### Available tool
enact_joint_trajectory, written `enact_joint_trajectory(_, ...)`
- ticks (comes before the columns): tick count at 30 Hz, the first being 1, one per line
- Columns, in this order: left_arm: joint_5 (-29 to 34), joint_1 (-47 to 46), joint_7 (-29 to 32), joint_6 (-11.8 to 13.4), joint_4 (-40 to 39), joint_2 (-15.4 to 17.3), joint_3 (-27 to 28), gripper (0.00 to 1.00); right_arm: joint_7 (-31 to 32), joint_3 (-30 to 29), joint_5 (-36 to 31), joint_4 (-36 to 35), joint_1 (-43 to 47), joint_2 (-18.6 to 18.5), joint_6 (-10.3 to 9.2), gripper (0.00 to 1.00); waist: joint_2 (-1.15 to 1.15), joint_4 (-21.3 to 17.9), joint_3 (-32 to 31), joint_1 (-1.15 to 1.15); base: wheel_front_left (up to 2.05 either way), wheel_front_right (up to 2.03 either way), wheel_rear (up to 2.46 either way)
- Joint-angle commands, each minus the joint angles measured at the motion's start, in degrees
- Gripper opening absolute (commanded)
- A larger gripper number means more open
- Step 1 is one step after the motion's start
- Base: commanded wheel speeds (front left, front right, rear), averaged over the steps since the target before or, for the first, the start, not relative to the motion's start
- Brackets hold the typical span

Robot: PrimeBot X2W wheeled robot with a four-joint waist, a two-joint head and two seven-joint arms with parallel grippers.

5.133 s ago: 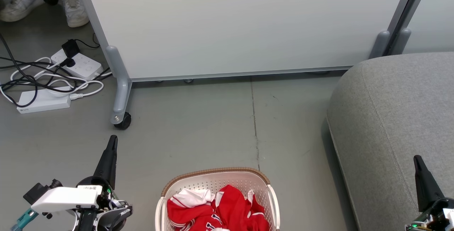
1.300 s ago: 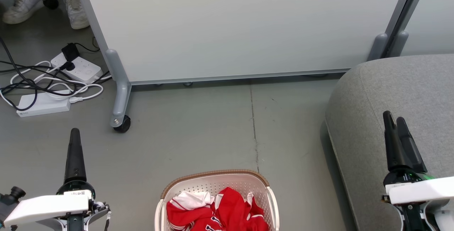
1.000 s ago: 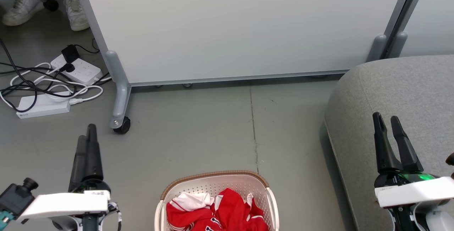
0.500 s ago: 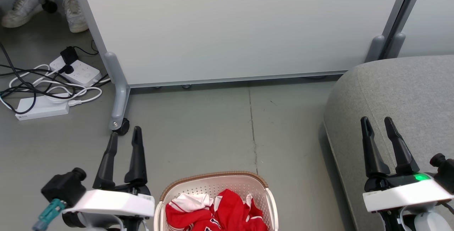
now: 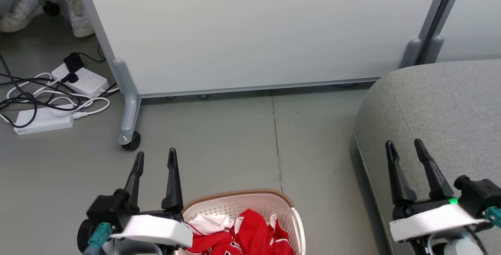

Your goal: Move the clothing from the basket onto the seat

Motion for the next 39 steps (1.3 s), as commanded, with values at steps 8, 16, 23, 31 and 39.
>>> enact_joint_trajectory(8,5.5,-0.4,-1.4,1.8,1.8,0.3,-2.0,1.0,-0.7,-0.3,-5.4,2.7,-1.7,0.6,0.24,1.0,0.0,-0.2,-0.2,0.0,0.0,0.0,0.0)
enact_joint_trajectory(16,8.6,-0.3,-2.4,1.5,3.4,0.3,-2.8,1.0,-1.0,-0.2,-7.5,5.7,-2.5,1.2,0.25,1.0,0.0,-0.3,-0.4,0.0,0.0,0.0,0.0)
enact_joint_trajectory(23,10.9,0.2,-3.2,0.9,5.5,0.3,-3.5,1.0,-1.2,0.4,-10.5,7.3,-3.1,1.6,0.27,1.0,0.0,-0.6,-0.5,0.0,0.0,0.0,0.0)
enact_joint_trajectory(31,13.7,0.0,-4.0,0.9,6.9,0.3,-4.2,1.0,-1.3,0.3,-13.3,8.6,-3.7,2.1,0.27,1.0,0.0,-0.9,-0.7,0.0,0.0,0.0,0.0)
enact_joint_trajectory(39,16.4,0.3,-4.6,1.4,6.6,0.3,-4.9,1.0,-1.5,0.4,-15.9,9.7,-4.3,2.4,0.23,1.0,0.0,-1.0,-1.2,0.0,0.0,0.0,0.0)
